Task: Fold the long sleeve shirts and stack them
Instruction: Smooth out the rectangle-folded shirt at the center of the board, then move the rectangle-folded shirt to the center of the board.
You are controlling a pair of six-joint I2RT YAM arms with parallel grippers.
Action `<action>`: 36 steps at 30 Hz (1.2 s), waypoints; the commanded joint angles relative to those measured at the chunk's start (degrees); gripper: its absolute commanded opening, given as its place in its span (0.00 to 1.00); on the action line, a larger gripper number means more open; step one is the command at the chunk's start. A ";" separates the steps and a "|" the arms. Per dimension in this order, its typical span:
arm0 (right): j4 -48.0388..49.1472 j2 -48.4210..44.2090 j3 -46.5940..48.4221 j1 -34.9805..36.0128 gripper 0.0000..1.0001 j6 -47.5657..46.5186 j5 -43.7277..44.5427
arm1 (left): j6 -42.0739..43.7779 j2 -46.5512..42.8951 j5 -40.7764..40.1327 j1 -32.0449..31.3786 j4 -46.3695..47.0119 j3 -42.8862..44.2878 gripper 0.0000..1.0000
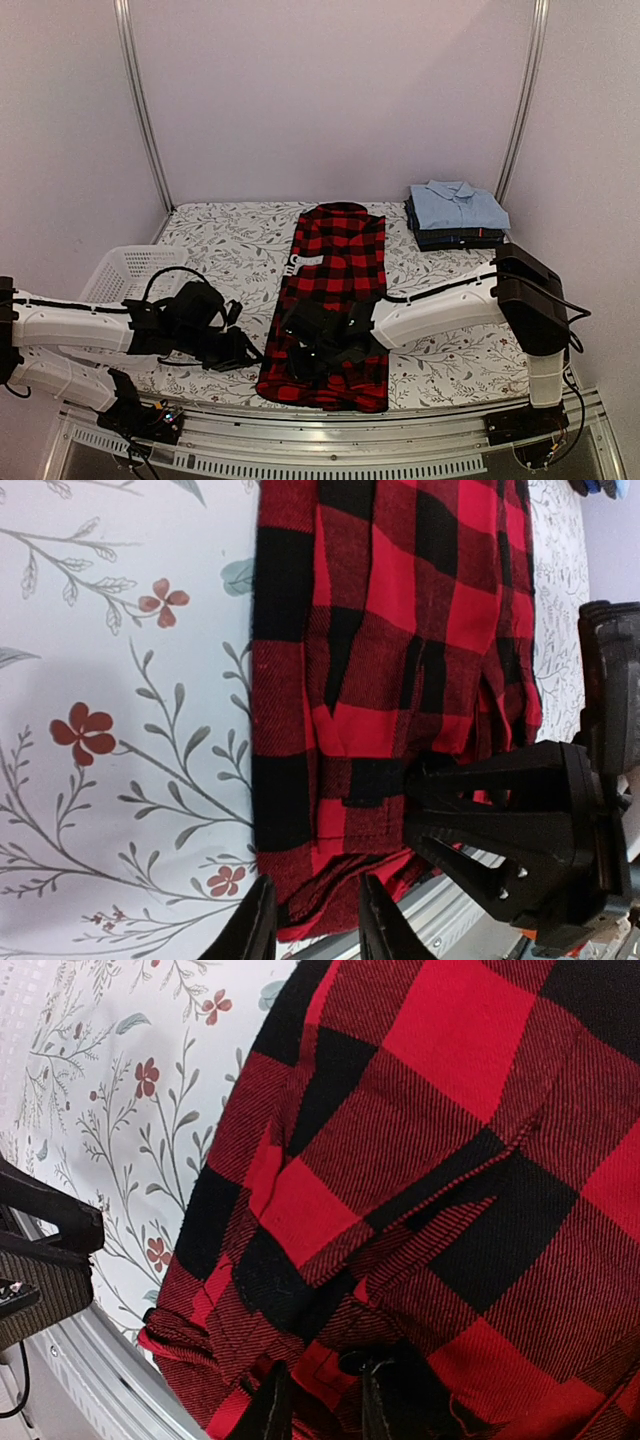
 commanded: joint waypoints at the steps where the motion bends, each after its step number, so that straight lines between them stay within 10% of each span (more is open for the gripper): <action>1: -2.95 1.17 -0.35 0.48 0.26 -0.29 -1.41 | -0.39 -0.59 -0.16 -1.47 -0.84 -0.79 0.29; 11: -3.57 -12.02 -4.54 0.50 0.45 -0.40 3.50 | -1.86 0.66 0.38 -2.35 -0.39 -2.61 0.32; 21: 0.52 -34.97 -30.06 0.51 0.51 9.21 5.33 | -1.94 5.88 1.57 -5.55 1.70 -2.22 0.36; 36: 9.64 -48.94 -51.17 -3.82 0.51 15.66 1.47 | -9.63 9.37 0.79 -14.97 3.21 -1.53 0.06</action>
